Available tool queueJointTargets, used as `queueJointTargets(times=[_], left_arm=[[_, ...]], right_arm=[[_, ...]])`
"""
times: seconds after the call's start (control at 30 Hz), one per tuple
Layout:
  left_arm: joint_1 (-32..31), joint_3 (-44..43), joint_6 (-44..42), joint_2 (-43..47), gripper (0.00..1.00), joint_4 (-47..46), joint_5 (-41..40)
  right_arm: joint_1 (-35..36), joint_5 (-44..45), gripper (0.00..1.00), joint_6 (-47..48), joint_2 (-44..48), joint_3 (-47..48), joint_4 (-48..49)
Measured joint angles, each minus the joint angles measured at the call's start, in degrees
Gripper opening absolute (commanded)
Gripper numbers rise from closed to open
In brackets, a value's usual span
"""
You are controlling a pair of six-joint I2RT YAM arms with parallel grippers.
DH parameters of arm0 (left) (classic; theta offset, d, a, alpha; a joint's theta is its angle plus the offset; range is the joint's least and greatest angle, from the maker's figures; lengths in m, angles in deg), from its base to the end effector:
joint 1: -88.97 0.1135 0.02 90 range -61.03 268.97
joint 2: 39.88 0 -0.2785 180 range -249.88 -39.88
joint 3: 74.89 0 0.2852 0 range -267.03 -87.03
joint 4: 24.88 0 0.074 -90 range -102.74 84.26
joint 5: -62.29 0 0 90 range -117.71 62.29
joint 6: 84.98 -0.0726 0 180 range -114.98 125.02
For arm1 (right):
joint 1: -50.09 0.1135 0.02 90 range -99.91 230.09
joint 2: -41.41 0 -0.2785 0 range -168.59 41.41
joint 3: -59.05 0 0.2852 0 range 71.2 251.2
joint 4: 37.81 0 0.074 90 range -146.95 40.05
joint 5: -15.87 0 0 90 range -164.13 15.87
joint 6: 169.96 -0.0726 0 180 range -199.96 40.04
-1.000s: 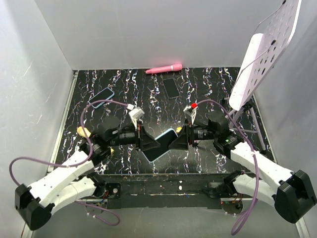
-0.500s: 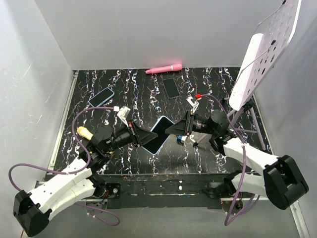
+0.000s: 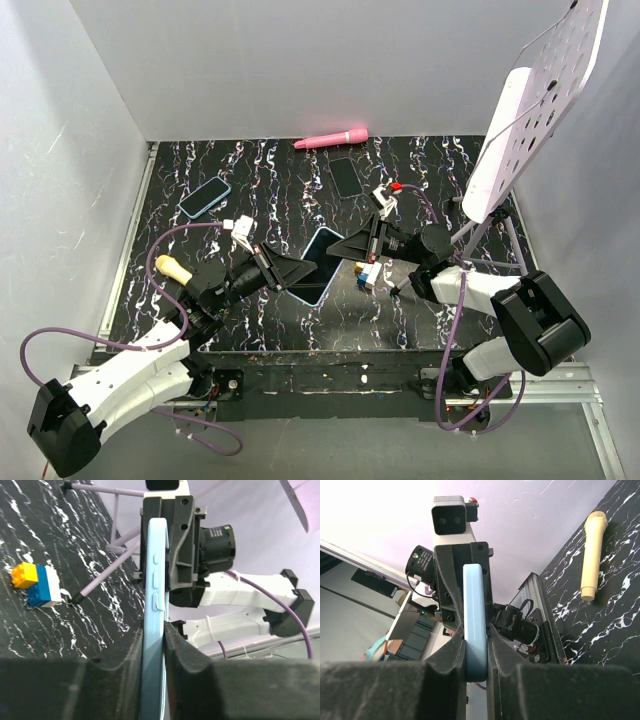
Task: Take the phone out of the phone case
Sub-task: Pick up the phone at the center of the board, then remove the phone case from the phone.
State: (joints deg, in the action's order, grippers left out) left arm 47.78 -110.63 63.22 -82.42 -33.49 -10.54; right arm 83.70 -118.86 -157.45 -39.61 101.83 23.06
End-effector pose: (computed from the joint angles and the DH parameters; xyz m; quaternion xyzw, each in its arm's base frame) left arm 0.1675 -0.1750 0.2726 0.0043 0.6963 -0.6088 0.3801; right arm 0.2353 0.2177 0.2604 -0.1020 0.5941 0.7539 0.2613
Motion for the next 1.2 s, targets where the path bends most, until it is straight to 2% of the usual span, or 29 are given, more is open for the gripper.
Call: queueJointTargets(times=[0.07, 0.13, 0.27, 0.43, 0.5, 0.6, 0.73, 0.8, 0.9, 0.93, 1.07, 1.2], left_arm=[[0.0, -0.6, -0.1, 0.0, 0.63, 1.8, -1.3], [-0.3, -2.9, -1.2, 0.2, 0.75, 6.5, -1.8], [-0.6, -6.2, -4.1, 5.2, 0.82, 18.9, -4.5], [-0.6, -9.6, -7.5, 17.0, 0.88, 39.9, -13.2], [-0.6, -11.9, -9.2, 19.9, 0.98, 45.9, -15.6], [-0.5, -14.1, -12.5, 20.1, 0.98, 50.5, -15.6], [-0.5, -18.9, -18.7, 14.6, 0.98, 56.4, -14.2], [-0.5, -20.9, -21.4, 11.4, 0.91, 57.6, -12.8], [-0.5, -21.9, -23.6, 7.5, 0.74, 57.4, -9.5], [-0.5, -21.8, -23.7, 6.6, 0.72, 57.1, -8.2], [-0.5, -18.6, -22.4, 6.2, 0.70, 50.2, -2.9], [-0.5, -13.1, -18.0, 7.2, 0.55, 39.6, 3.3]], right_arm=[[0.3, 0.7, 0.01, -0.7, -0.7, 0.1, 0.6], [1.2, 1.1, 0.01, -0.4, -1.1, 0.2, -1.8], [1.9, 0.6, 0.01, 0.7, -1.4, 1.8, -10.7], [1.0, 1.7, 0.01, 5.0, -0.9, 2.9, -19.6], [0.6, 2.2, 0.01, 6.8, -0.2, 2.9, -22.9], [0.1, 2.3, 0.01, 8.3, 0.8, 2.9, -25.0], [-0.3, 2.6, 0.01, 9.3, 2.8, 2.9, -25.2], [-0.5, 3.0, 0.01, 10.1, 4.7, 2.9, -25.4], [-0.6, 4.0, 0.01, 11.1, 7.8, 2.5, -26.8], [-0.7, 4.4, 0.01, 11.6, 9.1, 2.2, -27.5], [-1.4, 5.6, 0.01, 13.1, 13.9, 1.2, -31.1], [-3.1, 5.7, 0.01, 13.2, 17.6, -0.6, -32.0]])
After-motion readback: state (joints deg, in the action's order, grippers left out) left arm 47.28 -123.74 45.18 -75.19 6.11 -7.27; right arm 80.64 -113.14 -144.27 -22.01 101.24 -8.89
